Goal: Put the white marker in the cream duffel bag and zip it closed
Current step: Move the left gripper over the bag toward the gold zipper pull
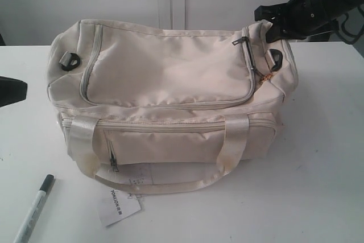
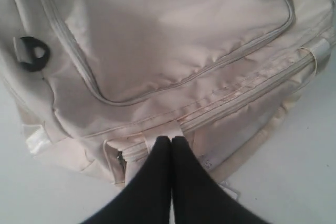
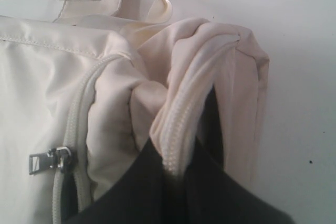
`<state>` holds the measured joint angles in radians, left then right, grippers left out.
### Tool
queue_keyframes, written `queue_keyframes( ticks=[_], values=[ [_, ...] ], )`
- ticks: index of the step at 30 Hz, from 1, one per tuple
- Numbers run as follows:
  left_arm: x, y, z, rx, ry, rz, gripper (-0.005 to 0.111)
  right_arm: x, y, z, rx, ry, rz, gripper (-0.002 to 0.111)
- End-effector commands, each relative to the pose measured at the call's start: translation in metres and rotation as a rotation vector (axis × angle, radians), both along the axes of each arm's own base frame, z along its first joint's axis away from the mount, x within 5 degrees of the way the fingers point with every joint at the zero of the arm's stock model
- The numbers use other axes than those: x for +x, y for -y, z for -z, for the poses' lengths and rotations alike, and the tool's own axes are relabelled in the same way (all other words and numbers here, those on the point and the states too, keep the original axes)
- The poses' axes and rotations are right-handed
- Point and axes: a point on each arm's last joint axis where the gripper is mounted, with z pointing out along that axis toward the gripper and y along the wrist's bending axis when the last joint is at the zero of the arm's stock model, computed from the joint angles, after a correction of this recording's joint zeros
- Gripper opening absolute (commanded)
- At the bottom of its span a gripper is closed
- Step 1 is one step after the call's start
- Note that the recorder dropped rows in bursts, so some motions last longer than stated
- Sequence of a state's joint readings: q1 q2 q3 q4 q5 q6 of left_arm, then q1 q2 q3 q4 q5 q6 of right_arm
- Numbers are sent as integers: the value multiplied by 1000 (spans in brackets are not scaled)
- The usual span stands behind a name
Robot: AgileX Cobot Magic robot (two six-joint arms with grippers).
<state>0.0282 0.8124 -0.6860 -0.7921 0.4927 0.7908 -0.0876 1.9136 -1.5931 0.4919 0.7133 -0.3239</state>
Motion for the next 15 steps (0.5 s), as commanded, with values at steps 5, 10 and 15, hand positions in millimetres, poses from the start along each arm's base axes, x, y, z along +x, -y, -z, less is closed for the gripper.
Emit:
queue_keyframes(
  ticks=[5, 10, 15],
  values=[
    [33, 24, -4, 10, -63, 164, 0, 0, 1, -3, -1, 15, -3, 0],
    [45, 41, -2, 28, -105, 271, 0, 0, 1, -3, -1, 15, -3, 0],
    [39, 41, 15, 115, -265, 370, 0, 0, 1, -3, -1, 15, -3, 0]
  ],
)
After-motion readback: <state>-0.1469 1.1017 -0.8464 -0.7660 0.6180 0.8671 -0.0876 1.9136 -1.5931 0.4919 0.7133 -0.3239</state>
